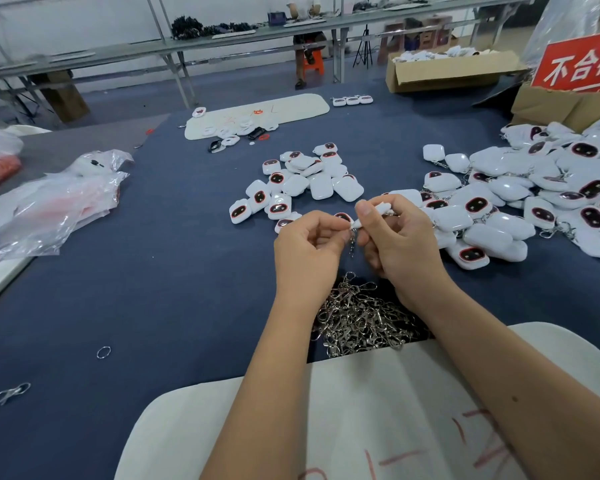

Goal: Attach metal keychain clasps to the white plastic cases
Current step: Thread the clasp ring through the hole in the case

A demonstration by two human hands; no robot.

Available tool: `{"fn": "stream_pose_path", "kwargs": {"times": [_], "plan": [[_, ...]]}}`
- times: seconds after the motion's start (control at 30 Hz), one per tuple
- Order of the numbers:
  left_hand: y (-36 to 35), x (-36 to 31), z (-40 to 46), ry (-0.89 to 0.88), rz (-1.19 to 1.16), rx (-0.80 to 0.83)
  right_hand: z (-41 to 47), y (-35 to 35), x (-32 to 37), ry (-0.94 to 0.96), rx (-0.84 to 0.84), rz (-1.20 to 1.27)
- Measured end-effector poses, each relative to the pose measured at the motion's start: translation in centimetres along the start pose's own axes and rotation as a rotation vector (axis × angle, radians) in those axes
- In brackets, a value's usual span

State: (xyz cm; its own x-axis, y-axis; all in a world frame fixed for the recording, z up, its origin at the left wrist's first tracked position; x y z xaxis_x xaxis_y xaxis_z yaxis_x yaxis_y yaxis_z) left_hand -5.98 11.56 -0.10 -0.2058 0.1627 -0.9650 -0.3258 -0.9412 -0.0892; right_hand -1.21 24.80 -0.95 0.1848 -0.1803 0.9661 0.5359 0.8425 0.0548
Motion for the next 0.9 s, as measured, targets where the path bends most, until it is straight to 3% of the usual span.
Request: {"fn": "stream_pose_path", "kwargs": {"times": [0.2, 0.47, 0.63, 0.9], "plan": [[-0.85, 0.23, -0.23, 0.240, -0.317, -0.025, 0.14, 0.14, -0.02, -0.019, 0.030, 0.118], [-0.64, -0.08, -0.43, 0.216, -0.439, -0.128, 0.00, 0.00, 0.12, -0.005, 0.049, 0.097], [-0.68, -0.43, -0.40, 0.119, -0.339, -0.117, -0.12, 0.16, 0.23, -0.010, 0.039, 0.085], [-0.02, 0.02, 0.35, -0.013, 0.048, -0.008, -0.24, -0.03, 0.05, 0.042, 0.076, -0.001]]}}
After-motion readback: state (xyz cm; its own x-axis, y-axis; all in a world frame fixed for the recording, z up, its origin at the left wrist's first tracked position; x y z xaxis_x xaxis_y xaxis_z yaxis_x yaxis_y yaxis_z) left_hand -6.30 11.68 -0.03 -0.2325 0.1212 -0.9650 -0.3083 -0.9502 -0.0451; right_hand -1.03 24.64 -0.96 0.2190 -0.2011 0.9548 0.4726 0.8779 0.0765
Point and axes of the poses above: each hand's wrist, its own z-axis towards the middle knuckle, its own y-axis out of the back of the hand, x = y × z, the point moved 2 cm from there along z, towards the middle knuckle, and after that the axes turned 14 degrees about -z, right-handed, at the moved point
